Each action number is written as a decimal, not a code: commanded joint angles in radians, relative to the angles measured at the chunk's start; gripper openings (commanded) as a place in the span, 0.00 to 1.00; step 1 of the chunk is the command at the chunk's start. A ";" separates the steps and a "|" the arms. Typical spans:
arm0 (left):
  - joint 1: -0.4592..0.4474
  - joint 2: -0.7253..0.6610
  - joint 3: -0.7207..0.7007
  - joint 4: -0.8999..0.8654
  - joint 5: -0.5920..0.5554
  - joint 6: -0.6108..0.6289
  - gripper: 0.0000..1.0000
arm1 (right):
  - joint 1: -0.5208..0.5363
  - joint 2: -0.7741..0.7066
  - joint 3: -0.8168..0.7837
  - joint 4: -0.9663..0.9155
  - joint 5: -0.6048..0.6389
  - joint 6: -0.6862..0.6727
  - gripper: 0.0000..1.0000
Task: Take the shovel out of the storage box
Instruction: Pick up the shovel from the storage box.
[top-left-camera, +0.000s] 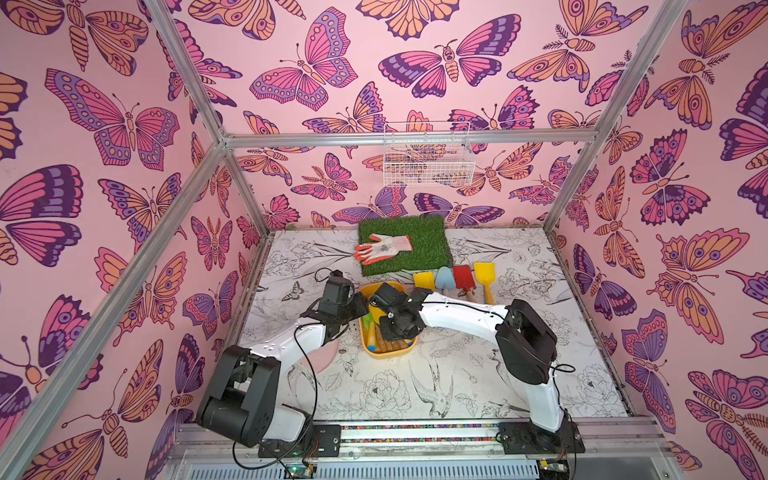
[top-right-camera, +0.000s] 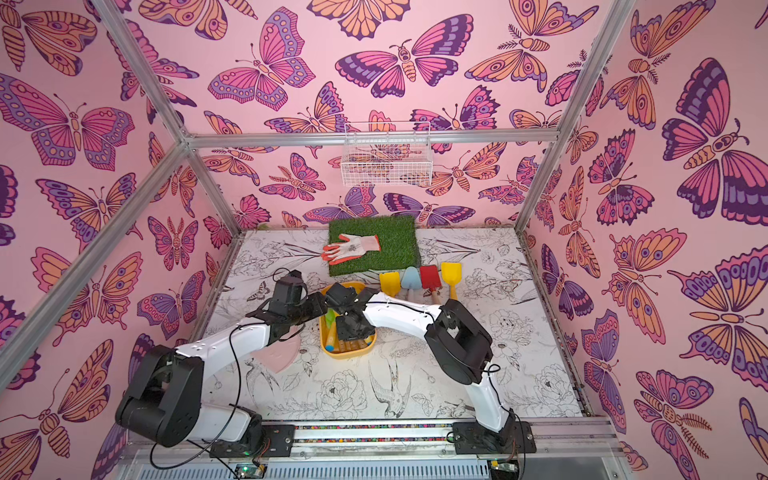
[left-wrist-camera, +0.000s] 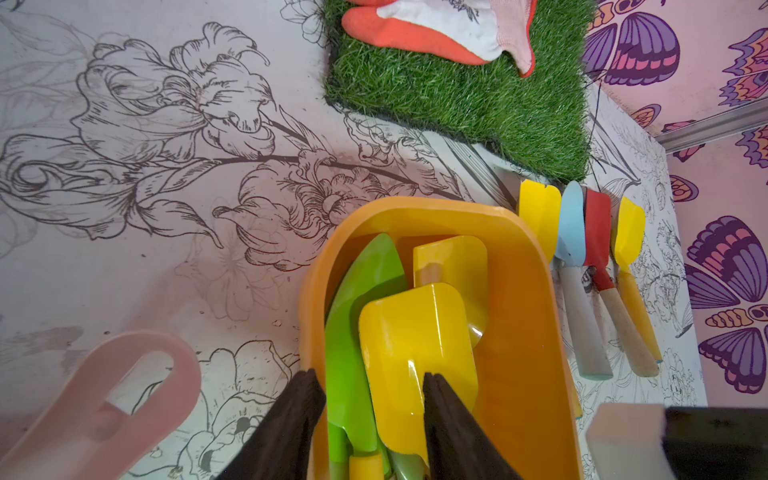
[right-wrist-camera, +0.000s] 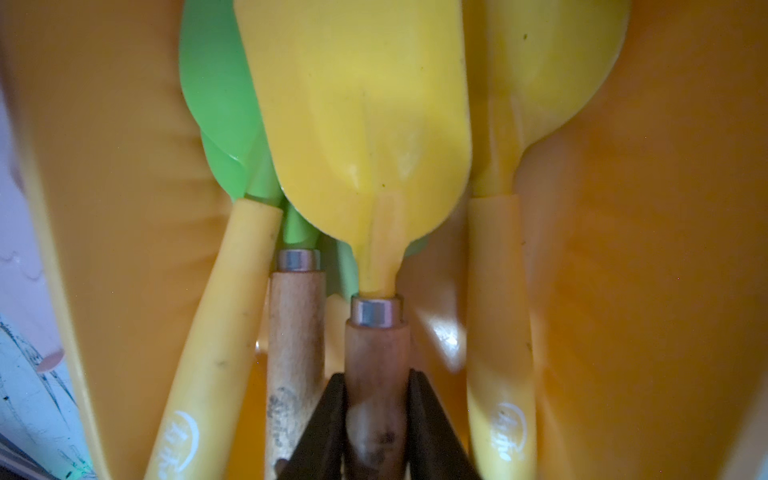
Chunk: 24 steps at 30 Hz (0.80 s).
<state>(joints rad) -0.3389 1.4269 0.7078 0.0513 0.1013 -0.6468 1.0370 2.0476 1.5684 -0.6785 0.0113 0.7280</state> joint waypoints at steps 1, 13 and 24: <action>-0.003 0.008 -0.007 -0.036 0.012 0.008 0.48 | 0.011 -0.063 0.016 -0.023 0.037 -0.009 0.18; -0.003 0.005 -0.008 -0.036 0.012 0.007 0.48 | 0.012 -0.208 -0.066 -0.033 0.106 -0.004 0.14; -0.003 0.013 -0.005 -0.036 0.011 0.009 0.48 | -0.049 -0.366 -0.197 -0.054 0.148 -0.042 0.13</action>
<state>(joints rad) -0.3389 1.4269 0.7078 0.0513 0.1013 -0.6468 1.0210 1.7317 1.4006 -0.7113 0.1333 0.7120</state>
